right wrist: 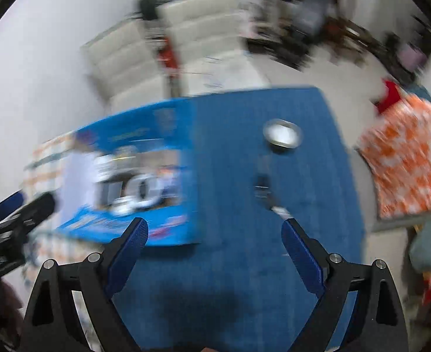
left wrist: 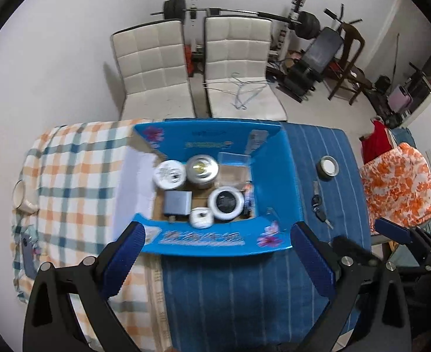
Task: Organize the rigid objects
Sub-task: 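Grasp the silver tape roll with the left tool while the right tool grasps the car key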
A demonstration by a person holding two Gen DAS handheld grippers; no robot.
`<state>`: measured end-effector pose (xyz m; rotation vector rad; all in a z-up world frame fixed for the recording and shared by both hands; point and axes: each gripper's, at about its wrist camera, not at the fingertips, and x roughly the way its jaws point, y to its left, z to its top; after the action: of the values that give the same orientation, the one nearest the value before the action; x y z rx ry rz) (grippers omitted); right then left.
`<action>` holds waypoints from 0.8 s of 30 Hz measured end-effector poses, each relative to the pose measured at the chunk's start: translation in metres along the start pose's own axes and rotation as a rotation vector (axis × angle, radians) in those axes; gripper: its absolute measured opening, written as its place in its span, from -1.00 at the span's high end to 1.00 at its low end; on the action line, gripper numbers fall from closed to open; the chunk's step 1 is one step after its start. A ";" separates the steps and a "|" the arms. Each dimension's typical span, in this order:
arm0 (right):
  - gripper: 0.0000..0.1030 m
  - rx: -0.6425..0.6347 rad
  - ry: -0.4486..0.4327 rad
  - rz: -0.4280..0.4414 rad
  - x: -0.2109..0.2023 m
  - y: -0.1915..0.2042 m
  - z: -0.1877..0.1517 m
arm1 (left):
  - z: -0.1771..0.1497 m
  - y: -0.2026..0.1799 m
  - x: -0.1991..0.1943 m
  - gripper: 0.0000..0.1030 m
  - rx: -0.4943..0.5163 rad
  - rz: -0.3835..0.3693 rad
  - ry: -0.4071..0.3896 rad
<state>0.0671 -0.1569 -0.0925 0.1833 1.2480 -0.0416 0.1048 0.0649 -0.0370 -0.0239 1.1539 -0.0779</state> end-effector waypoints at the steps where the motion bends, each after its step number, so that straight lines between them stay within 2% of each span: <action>1: -0.84 0.032 0.012 -0.012 0.014 -0.021 0.001 | 0.003 -0.010 0.008 -0.98 0.011 0.001 -0.001; 2: -0.84 0.065 0.040 -0.032 0.036 -0.045 0.003 | 0.006 -0.023 0.021 -0.98 0.029 0.013 0.003; 5: -0.84 0.089 0.110 -0.059 0.095 -0.082 0.008 | 0.016 -0.054 0.060 -0.98 0.071 0.056 0.002; 11: -0.76 0.100 0.196 -0.072 0.194 -0.097 0.017 | 0.028 -0.095 0.142 -0.98 0.132 0.145 0.090; 13: -0.54 0.116 0.217 -0.071 0.220 -0.093 0.022 | 0.031 -0.101 0.159 -0.98 0.149 0.175 0.108; 14: -0.35 0.124 0.234 -0.072 0.234 -0.091 0.024 | 0.033 -0.105 0.168 -0.98 0.155 0.185 0.123; 15: -0.29 0.126 0.244 -0.084 0.243 -0.089 0.024 | 0.035 -0.108 0.175 -0.98 0.158 0.195 0.135; 16: -0.13 0.106 0.203 -0.109 0.242 -0.083 0.027 | 0.036 -0.108 0.178 -0.98 0.160 0.200 0.141; 17: 0.08 0.065 0.204 -0.153 0.244 -0.076 0.029 | 0.038 -0.111 0.182 -0.98 0.165 0.208 0.145; 18: 0.44 0.060 0.201 -0.168 0.244 -0.075 0.029 | 0.040 -0.112 0.184 -0.98 0.169 0.213 0.147; 19: 0.58 0.077 0.198 -0.163 0.243 -0.077 0.030 | 0.042 -0.114 0.186 -0.98 0.174 0.218 0.148; 21: 0.75 0.098 0.208 -0.159 0.243 -0.086 0.030 | 0.048 -0.121 0.187 -0.98 0.188 0.225 0.148; 24: 0.81 0.174 0.207 -0.163 0.238 -0.120 0.029 | 0.059 -0.135 0.184 -0.98 0.211 0.232 0.143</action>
<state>0.1539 -0.2634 -0.3224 0.2403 1.4650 -0.2790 0.2256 -0.0843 -0.1730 0.3063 1.2786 0.0045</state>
